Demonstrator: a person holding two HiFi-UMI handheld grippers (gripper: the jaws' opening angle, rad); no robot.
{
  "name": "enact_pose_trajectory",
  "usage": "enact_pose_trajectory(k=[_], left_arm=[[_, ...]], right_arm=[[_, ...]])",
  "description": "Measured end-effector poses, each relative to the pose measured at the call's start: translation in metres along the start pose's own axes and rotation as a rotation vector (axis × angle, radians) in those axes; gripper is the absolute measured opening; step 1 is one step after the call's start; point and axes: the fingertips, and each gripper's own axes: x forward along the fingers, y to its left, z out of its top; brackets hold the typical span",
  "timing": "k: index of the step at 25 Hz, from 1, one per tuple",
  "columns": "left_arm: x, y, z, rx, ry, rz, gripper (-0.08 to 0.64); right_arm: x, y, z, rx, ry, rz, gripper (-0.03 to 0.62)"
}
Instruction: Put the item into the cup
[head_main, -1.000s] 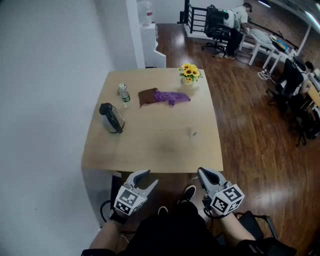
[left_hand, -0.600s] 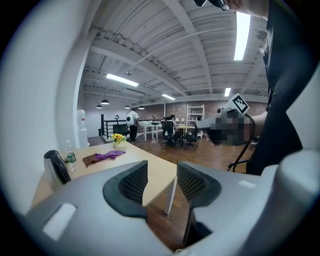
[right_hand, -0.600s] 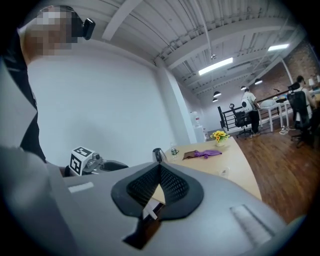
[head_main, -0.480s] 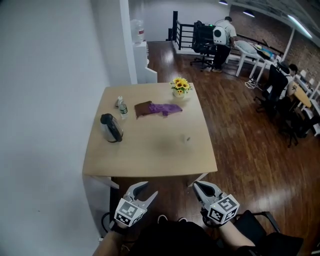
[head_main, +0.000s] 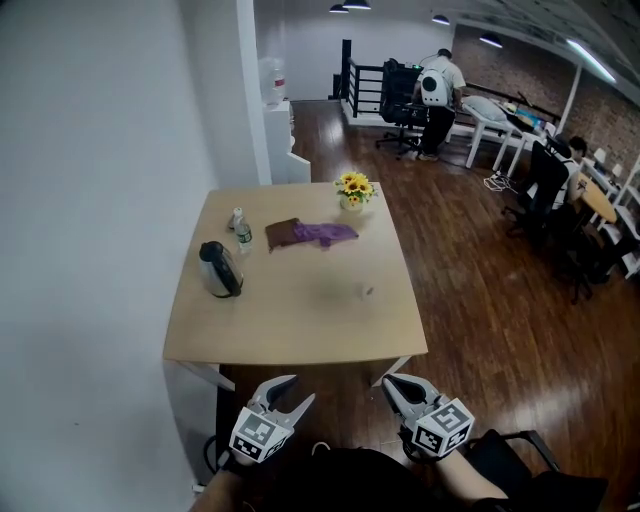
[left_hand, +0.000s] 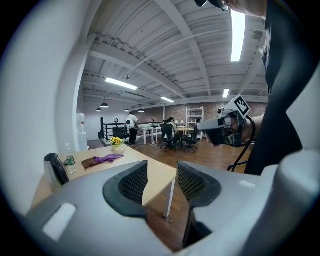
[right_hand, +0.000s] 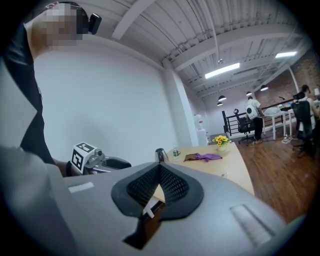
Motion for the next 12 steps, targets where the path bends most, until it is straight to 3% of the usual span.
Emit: enact_pose_trajectory(k=[12], left_arm=[[0.0015, -0.0053, 0.0004, 0.016, -0.001, 0.008, 0.178]], right_arm=[[0.0, 0.0063, 0.0045, -0.036, 0.002, 0.039, 0.008]])
